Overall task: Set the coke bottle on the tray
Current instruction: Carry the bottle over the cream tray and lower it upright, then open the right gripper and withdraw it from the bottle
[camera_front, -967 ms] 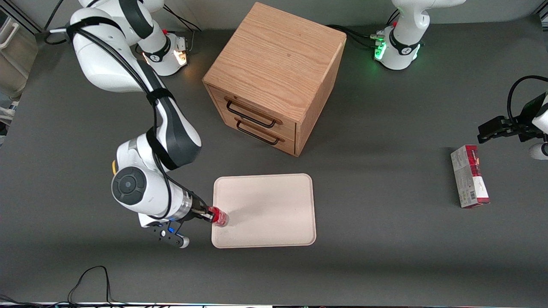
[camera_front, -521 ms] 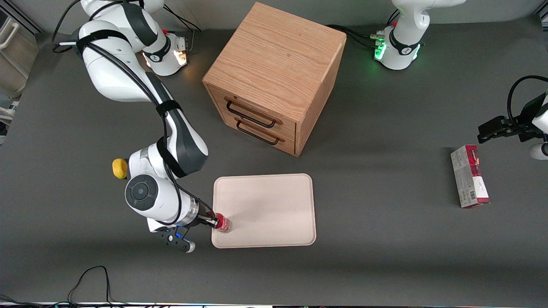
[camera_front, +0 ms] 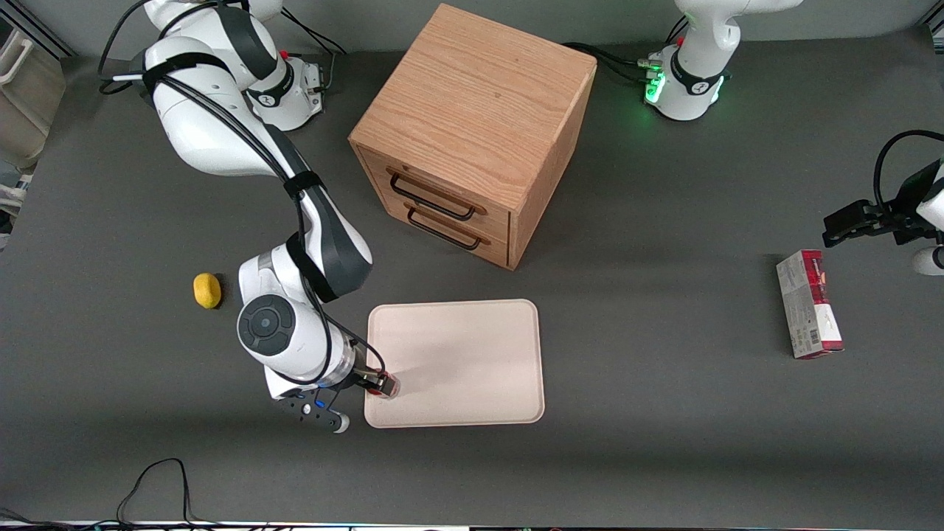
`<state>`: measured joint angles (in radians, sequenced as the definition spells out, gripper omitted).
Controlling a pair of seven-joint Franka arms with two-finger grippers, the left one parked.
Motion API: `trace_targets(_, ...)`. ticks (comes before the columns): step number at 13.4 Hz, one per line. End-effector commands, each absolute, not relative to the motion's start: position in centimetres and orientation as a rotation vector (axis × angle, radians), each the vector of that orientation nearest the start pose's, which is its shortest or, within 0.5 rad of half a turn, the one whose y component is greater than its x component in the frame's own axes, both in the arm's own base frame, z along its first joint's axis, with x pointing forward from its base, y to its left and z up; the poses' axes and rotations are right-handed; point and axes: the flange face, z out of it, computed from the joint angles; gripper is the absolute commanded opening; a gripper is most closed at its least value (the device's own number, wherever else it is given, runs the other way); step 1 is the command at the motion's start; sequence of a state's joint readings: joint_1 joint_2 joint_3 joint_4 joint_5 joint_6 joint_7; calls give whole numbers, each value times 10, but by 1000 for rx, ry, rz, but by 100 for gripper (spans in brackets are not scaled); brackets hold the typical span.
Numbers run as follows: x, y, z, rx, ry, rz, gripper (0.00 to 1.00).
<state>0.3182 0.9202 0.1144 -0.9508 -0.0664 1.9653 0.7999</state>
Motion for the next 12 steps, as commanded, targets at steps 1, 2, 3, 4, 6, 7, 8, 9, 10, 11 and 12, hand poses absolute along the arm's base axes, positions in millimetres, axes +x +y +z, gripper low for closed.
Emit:
trace_targets(1, 735, 293, 349, -3002, 626, -137, 100)
trace_targets(2, 732, 285, 359, -3033, 600, -109, 100)
trace_targets(3, 721, 281, 370, -3082, 529, -47, 100)
trace_targets(4, 708, 265, 384, -3122, 458, 31, 100)
trace_targets(6, 678, 214, 424, -3127, 326, 124, 100)
trace_targets(7, 658, 184, 442, -3115, 254, 155, 100)
trace_targets(8, 635, 153, 457, -3121, 174, 173, 100)
trace_targets(9, 608, 130, 471, -3133, 100, 188, 100)
trace_targets(10, 579, 99, 481, -3144, 84, 191, 100)
trace_targets(11, 552, 73, 495, -3142, 31, 177, 100)
trace_targets(12, 533, 53, 512, -3133, -8, 153, 100)
